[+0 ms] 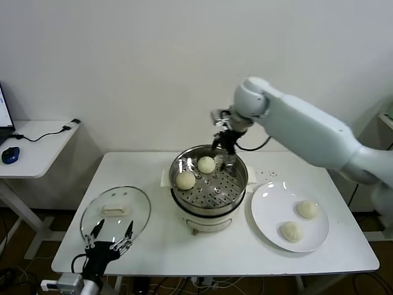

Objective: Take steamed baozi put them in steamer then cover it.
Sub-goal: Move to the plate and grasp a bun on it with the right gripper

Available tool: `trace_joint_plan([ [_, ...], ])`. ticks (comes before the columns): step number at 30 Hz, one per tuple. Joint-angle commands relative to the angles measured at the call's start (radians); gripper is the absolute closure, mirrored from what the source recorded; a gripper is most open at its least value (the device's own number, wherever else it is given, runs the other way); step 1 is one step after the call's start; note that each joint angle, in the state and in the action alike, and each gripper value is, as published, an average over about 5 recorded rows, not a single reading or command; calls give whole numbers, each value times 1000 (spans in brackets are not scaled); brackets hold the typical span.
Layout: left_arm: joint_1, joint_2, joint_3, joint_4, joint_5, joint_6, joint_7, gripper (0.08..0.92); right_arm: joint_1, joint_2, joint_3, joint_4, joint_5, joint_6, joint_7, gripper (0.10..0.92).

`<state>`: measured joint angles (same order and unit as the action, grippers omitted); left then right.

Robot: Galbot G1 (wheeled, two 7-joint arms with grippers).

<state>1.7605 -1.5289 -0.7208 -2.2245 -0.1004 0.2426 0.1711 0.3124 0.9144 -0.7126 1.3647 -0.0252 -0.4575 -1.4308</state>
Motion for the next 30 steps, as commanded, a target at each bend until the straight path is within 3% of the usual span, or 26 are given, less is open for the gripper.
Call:
trace_joint_plan([
  [1, 8, -1, -2, -2, -15, 12, 6, 177, -280, -437, 252, 242, -54, 65, -37, 203],
  [6, 9, 0, -1, 2, -38, 9, 12, 177, -505, -512, 365, 252, -135, 125, -30, 203],
  [12, 15, 0, 5, 3, -30, 4, 13, 177, -735, -435, 545, 196, -234, 167, -22, 203],
  [30, 42, -6, -5, 1, 3, -2, 9, 177, -863, -234, 594, 26, -363, 229, 43, 203],
])
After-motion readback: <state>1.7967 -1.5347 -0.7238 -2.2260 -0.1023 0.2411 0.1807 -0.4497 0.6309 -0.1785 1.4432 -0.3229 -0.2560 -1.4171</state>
